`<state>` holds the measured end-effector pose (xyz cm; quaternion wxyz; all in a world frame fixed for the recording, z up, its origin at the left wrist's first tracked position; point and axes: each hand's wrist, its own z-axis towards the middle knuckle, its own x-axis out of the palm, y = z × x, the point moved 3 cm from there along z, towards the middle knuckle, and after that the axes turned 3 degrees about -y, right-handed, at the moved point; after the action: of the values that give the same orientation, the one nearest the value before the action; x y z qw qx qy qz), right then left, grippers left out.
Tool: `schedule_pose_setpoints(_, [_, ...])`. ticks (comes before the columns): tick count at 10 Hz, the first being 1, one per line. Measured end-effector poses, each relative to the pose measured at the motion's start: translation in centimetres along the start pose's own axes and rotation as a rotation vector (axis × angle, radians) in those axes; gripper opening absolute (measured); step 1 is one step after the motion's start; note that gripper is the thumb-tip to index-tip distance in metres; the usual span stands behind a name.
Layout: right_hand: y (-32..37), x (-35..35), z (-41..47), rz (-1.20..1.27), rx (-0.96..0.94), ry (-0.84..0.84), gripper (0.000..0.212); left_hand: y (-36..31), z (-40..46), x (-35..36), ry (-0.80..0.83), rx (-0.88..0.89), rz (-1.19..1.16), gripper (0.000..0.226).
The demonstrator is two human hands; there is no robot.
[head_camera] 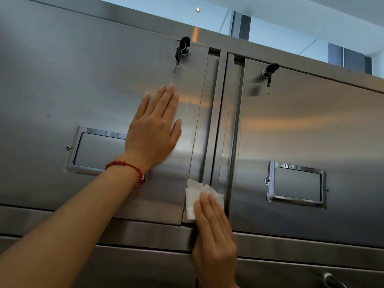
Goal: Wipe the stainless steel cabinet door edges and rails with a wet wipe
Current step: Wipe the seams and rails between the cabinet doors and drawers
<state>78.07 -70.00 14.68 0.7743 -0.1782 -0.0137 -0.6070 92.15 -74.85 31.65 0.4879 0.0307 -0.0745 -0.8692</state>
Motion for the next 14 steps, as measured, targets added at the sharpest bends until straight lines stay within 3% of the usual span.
schedule_pose_setpoints(3, [0.0, 0.1, 0.4, -0.026, 0.009, 0.004, 0.039, 0.0, 0.0, 0.0, -0.002, -0.003, -0.001, 0.063])
schedule_pose_setpoints(5, [0.3, -0.2, -0.6, -0.001, 0.013, -0.052, 0.025, 0.0, 0.0, 0.0, 0.003, -0.001, 0.000, 0.063])
schedule_pose_setpoints(11, [-0.4, 0.3, 1.5, -0.009, -0.005, 0.030, 0.044, 0.0, 0.0, 0.1, -0.009, 0.000, 0.010, 0.062])
schedule_pose_setpoints(14, [-0.5, 0.3, 1.2, -0.007, 0.007, 0.049, 0.031, 0.0, 0.0, 0.0, -0.005, -0.003, -0.007, 0.060])
